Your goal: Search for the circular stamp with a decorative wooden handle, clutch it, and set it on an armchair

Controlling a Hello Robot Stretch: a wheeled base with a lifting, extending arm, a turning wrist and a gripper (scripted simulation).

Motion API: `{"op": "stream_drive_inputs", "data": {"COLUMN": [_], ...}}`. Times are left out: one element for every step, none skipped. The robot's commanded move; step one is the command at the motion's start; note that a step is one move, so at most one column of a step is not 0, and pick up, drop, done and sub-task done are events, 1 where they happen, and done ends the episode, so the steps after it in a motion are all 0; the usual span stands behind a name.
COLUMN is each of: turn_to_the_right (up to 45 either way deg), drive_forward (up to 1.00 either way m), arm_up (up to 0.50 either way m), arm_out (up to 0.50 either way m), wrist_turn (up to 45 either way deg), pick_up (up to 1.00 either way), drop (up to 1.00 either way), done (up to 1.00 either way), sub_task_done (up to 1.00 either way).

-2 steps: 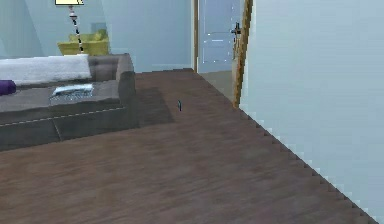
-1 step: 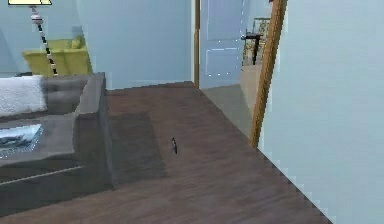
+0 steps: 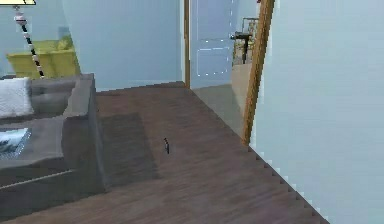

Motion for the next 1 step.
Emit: {"op": "stream_drive_inputs", "data": {"turn_to_the_right": [0.0], "drive_forward": [1.00], "arm_up": [0.00], "arm_out": [0.00], "wrist_turn": [0.0], "pick_up": [0.00], "drop": [0.00], "done": [0.00], "sub_task_done": [0.00]}}
